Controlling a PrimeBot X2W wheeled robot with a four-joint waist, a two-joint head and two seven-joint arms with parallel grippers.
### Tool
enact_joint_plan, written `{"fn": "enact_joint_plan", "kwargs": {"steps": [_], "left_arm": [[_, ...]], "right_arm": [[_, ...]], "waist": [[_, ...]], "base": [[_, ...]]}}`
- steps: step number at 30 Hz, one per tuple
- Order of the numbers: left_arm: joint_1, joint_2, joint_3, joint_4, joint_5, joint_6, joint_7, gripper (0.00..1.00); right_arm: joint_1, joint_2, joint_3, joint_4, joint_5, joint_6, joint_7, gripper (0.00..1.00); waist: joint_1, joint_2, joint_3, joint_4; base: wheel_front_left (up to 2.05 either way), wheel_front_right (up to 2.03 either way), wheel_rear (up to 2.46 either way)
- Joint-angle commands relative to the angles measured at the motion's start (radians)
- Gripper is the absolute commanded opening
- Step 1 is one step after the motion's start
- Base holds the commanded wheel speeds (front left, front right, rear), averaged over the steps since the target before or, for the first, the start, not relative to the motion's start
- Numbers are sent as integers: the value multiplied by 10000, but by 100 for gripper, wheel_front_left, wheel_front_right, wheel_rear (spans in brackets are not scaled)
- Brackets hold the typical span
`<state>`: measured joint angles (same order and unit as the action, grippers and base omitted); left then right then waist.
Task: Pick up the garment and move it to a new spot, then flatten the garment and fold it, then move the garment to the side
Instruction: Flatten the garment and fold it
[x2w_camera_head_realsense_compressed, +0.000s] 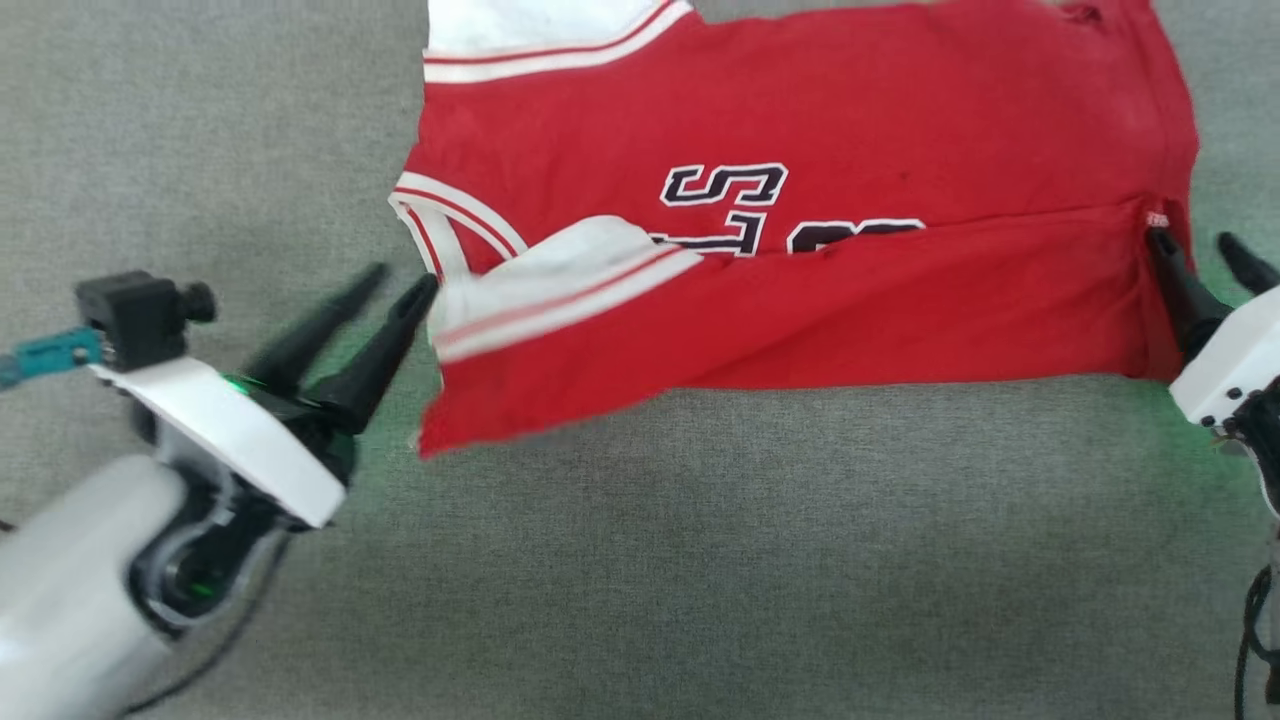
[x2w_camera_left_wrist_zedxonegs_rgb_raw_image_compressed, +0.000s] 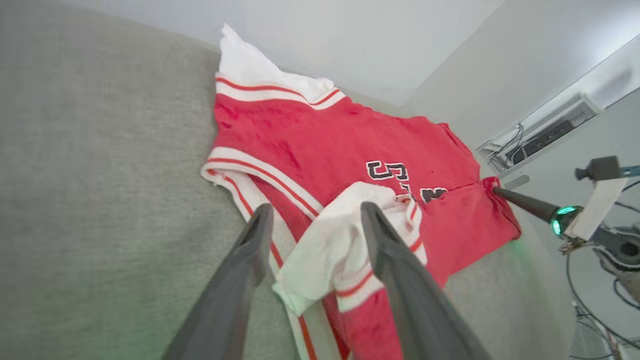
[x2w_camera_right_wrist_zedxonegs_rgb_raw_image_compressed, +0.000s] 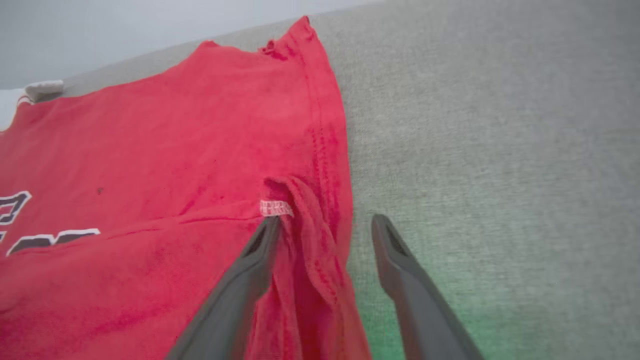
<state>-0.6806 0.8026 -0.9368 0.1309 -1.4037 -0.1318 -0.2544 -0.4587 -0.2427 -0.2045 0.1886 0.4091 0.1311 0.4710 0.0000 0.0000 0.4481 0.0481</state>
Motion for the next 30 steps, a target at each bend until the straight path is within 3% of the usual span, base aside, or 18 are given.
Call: {"fn": "enact_joint_plan", "kwargs": {"steps": [1,6,10,14,17,22,30], "left_arm": [[-246,244,-83,60,303,31,-61,100],[-841,1073,-504,62,1044,31,136,100],[-1296,1866,-1250,-589,1084,31,1753,100],[-1663,2201,-1869,-981,354,31,3785,100],[-1913,2149,-2083,-956,-743,31,5230,100],[-2261,1998,-2291,-569,-1584,31,6749,100],[-2492,1259,-2874,970,-1641,36,8339,100]], "right_arm": [[92,26,-34,-83,-47,-8,-178,100],[320,53,-43,-523,-71,-8,-355,100],[510,128,-13,-926,-21,-8,-327,100],[562,257,44,-1176,11,-8,-266,100],[495,346,104,-1189,57,-8,-325,100],[418,437,249,-1066,102,-8,-432,100],[148,527,419,-888,172,-8,-525,100]], "waist": [[0,0,-183,-22],[0,0,-523,-128],[0,0,-699,-243],[0,0,-732,-373],[0,0,-682,-490],[0,0,-568,-687],[0,0,-177,-1176]], "base": [[0,0,0],[0,0,0],[0,0,0],[0,0,0],[0,0,0],[0,0,0],[0,0,0]]}}
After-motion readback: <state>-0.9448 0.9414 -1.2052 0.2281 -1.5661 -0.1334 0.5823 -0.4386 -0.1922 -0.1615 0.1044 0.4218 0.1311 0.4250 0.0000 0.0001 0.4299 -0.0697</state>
